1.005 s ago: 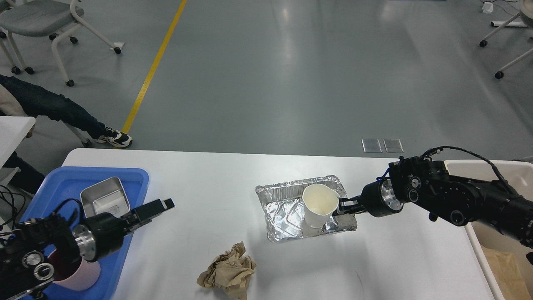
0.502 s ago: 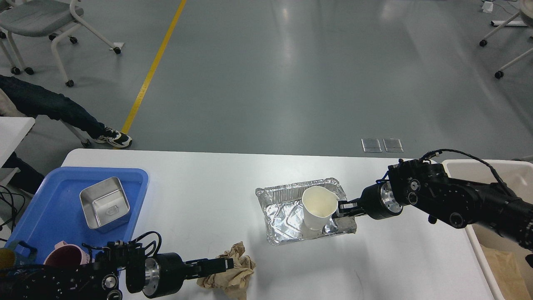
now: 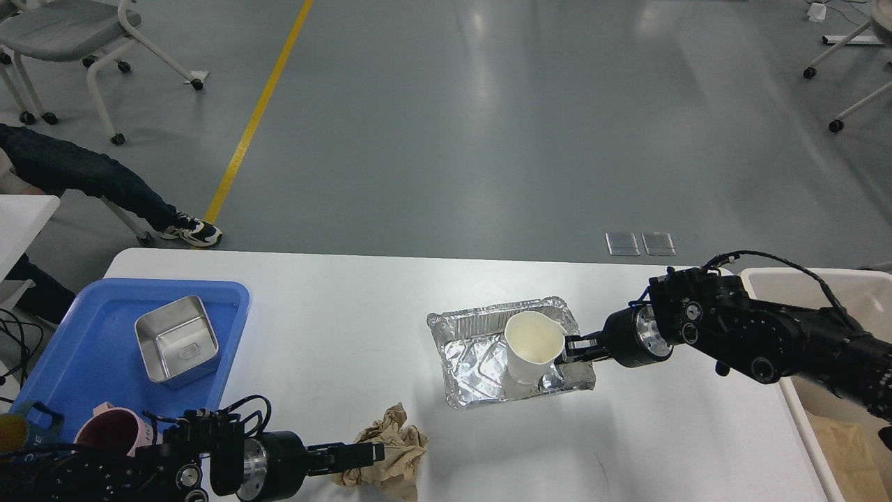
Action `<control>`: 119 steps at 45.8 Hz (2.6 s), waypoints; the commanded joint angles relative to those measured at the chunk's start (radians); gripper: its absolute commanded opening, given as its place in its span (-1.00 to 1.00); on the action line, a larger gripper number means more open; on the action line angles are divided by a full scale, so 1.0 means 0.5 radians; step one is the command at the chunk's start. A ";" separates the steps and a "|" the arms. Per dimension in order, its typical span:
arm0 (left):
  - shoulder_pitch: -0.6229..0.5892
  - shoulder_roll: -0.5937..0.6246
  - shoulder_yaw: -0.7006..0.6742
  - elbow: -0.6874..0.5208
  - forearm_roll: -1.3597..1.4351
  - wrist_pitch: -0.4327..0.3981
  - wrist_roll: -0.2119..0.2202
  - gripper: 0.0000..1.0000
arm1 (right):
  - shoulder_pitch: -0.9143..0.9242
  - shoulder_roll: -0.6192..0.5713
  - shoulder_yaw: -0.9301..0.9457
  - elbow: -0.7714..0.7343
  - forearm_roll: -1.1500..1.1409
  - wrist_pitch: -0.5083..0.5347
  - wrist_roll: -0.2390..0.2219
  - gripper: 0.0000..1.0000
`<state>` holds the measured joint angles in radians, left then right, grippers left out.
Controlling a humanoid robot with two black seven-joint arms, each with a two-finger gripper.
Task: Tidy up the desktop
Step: 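Grasp the crumpled brown paper with the left gripper, then lift the brown paper with the left gripper and drop it into the foil tray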
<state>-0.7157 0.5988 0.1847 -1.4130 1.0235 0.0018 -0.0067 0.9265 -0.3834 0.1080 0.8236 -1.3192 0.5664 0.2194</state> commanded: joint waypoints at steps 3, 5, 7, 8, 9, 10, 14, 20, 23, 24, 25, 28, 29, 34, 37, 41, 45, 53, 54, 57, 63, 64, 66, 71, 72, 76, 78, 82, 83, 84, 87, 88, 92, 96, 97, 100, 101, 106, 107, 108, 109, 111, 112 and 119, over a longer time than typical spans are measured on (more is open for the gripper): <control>-0.001 -0.105 0.029 0.114 -0.001 -0.001 0.010 0.91 | 0.000 0.000 0.002 0.000 0.000 -0.001 0.000 -1.00; -0.001 -0.130 0.029 0.138 -0.001 -0.001 0.010 0.90 | 0.000 0.000 -0.001 0.000 0.000 -0.004 0.000 -1.00; -0.001 -0.154 0.029 0.157 -0.001 -0.001 0.010 0.88 | -0.003 0.000 -0.001 0.000 0.000 -0.004 0.000 -1.00; -0.001 -0.167 0.029 0.163 -0.001 -0.001 0.010 0.87 | -0.006 0.000 0.002 0.000 0.000 -0.004 0.000 -1.00; -0.001 -0.179 0.029 0.163 -0.001 -0.001 0.010 0.85 | -0.009 0.000 0.002 0.000 0.000 -0.004 0.000 -1.00; -0.001 -0.188 0.029 0.163 -0.001 -0.001 0.013 0.83 | -0.009 0.000 0.002 0.003 0.000 -0.004 0.000 -1.00; -0.004 -0.204 0.032 0.163 -0.001 -0.001 0.013 0.71 | -0.009 0.000 0.002 0.003 0.000 -0.004 0.000 -1.00; -0.020 -0.204 0.039 0.163 -0.001 -0.010 0.007 0.09 | -0.009 0.000 0.002 0.000 0.000 -0.007 0.000 -1.00; -0.044 -0.201 0.091 0.163 -0.004 -0.013 -0.008 -0.19 | -0.009 0.000 0.002 0.000 0.000 -0.007 0.000 -1.00; -0.050 -0.201 0.106 0.163 -0.004 -0.013 -0.014 -0.29 | -0.009 0.000 0.002 0.000 0.000 -0.007 -0.003 -1.00; -0.057 -0.201 0.112 0.163 -0.004 -0.013 -0.017 -0.37 | -0.009 0.000 0.002 0.000 0.000 -0.010 -0.003 -1.00; -0.063 -0.198 0.121 0.163 -0.004 -0.013 -0.026 -0.56 | -0.009 0.012 0.002 0.000 0.000 -0.016 -0.003 -1.00; -0.063 -0.197 0.124 0.163 -0.004 -0.013 -0.027 -0.61 | -0.006 0.015 0.002 -0.003 0.000 -0.016 -0.003 -1.00; -0.063 -0.197 0.125 0.163 -0.004 -0.013 -0.045 -0.84 | -0.006 0.015 0.002 0.000 0.000 -0.019 0.000 -1.00; -0.066 -0.191 0.125 0.163 -0.013 -0.013 -0.079 -0.84 | -0.006 0.015 0.002 -0.003 0.000 -0.019 -0.003 -1.00; -0.084 -0.176 0.115 0.135 -0.010 -0.016 -0.149 -0.85 | -0.009 0.012 0.002 -0.003 0.000 -0.019 0.000 -1.00; -0.130 -0.142 0.115 0.105 -0.016 -0.022 -0.165 -0.90 | -0.012 0.012 0.002 -0.024 0.000 -0.019 0.000 -1.00; -0.204 0.081 0.103 -0.055 -0.016 -0.019 -0.168 -0.99 | -0.012 0.012 0.002 -0.037 0.003 -0.019 0.000 -1.00; -0.216 0.115 0.103 -0.064 -0.016 -0.019 -0.171 -0.99 | -0.012 0.012 0.002 -0.037 0.003 -0.019 0.000 -1.00; -0.250 0.235 0.100 -0.104 -0.016 -0.019 -0.174 -0.99 | -0.012 0.012 0.002 -0.040 0.000 -0.019 0.000 -1.00; -0.253 0.517 0.097 -0.254 -0.013 -0.025 -0.201 -0.99 | 0.000 0.012 0.002 -0.034 0.003 -0.019 0.000 -1.00; -0.256 0.563 0.097 -0.276 -0.013 -0.025 -0.201 -0.99 | 0.000 0.015 0.002 -0.034 0.003 -0.019 0.000 -1.00; -0.259 0.658 0.091 -0.312 -0.016 -0.025 -0.201 -0.99 | 0.009 0.012 0.002 -0.034 0.003 -0.019 0.000 -1.00; -0.287 0.891 0.036 -0.386 -0.019 -0.040 -0.208 -0.99 | 0.012 0.012 0.002 -0.034 0.003 -0.019 0.000 -1.00; -0.287 0.937 0.023 -0.401 -0.019 -0.050 -0.208 -0.99 | 0.009 0.012 0.002 -0.037 0.003 -0.019 0.000 -1.00; -0.290 1.112 -0.010 -0.441 -0.019 -0.099 -0.232 -0.98 | 0.006 0.012 0.002 -0.037 0.000 -0.019 0.000 -1.00; -0.293 1.183 -0.029 -0.451 -0.019 -0.117 -0.256 -0.98 | 0.006 0.012 -0.001 -0.037 0.000 -0.019 0.000 -1.00; -0.293 1.284 -0.105 -0.457 -0.019 -0.157 -0.284 -0.98 | 0.003 0.012 -0.001 -0.037 0.000 -0.019 0.000 -1.00; -0.293 1.306 -0.133 -0.460 -0.022 -0.166 -0.284 -0.98 | 0.003 0.012 0.002 -0.037 0.000 -0.019 0.000 -1.00; -0.293 1.330 -0.164 -0.460 -0.022 -0.181 -0.284 -0.98 | 0.003 0.012 0.002 -0.034 0.003 -0.019 0.000 -1.00; -0.293 1.395 -0.253 -0.463 -0.022 -0.249 -0.284 -0.98 | 0.000 0.009 0.002 -0.034 0.000 -0.019 0.000 -1.00; -0.293 1.413 -0.283 -0.466 -0.025 -0.273 -0.284 -0.98 | 0.000 0.012 0.002 -0.034 0.000 -0.019 0.000 -1.00; -0.296 1.459 -0.418 -0.463 -0.031 -0.356 -0.281 -0.97 | -0.003 0.012 0.002 -0.034 0.000 -0.022 0.000 -1.00; -0.311 1.456 -0.544 -0.463 -0.034 -0.402 -0.269 -0.97 | -0.003 0.021 0.002 -0.034 0.000 -0.025 0.000 -1.00; -0.320 1.447 -0.569 -0.460 -0.038 -0.412 -0.266 -0.97 | 0.000 0.027 0.002 -0.037 0.000 -0.025 0.000 -1.00; -0.369 1.429 -0.590 -0.448 -0.038 -0.439 -0.260 -0.96 | 0.003 0.040 0.002 -0.037 0.000 -0.025 0.000 -1.00; -0.391 1.422 -0.590 -0.442 -0.038 -0.454 -0.257 -0.96 | 0.003 0.046 0.002 -0.037 0.000 -0.028 0.000 -1.00; -0.517 1.260 -0.584 -0.380 -0.038 -0.531 -0.254 -0.96 | 0.003 0.055 0.002 -0.037 0.000 -0.034 0.000 -1.00; -0.535 1.208 -0.584 -0.356 -0.038 -0.543 -0.254 -0.95 | 0.003 0.058 0.002 -0.040 0.000 -0.034 0.000 -1.00; -0.544 1.156 -0.584 -0.328 -0.038 -0.553 -0.254 -0.94 | 0.006 0.058 0.002 -0.040 0.000 -0.034 0.000 -1.00; -0.557 1.110 -0.584 -0.304 -0.038 -0.562 -0.251 -0.92 | 0.006 0.058 0.002 -0.040 -0.003 -0.037 0.000 -1.00; -0.572 1.015 -0.581 -0.248 -0.035 -0.580 -0.251 -0.92 | 0.009 0.061 0.002 -0.040 -0.003 -0.041 0.000 -1.00; -0.581 0.969 -0.581 -0.221 -0.034 -0.590 -0.250 -0.92 | 0.012 0.061 0.002 -0.040 -0.003 -0.041 0.000 -1.00; -0.606 0.622 -0.569 -0.034 -0.001 -0.651 -0.208 -0.92 | 0.012 0.058 0.002 -0.037 0.000 -0.047 0.000 -1.00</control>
<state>-1.0120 1.0349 -0.1058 -1.4912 1.0135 -0.3076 -0.1258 0.9322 -0.3522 0.1090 0.8039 -1.3203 0.5442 0.2193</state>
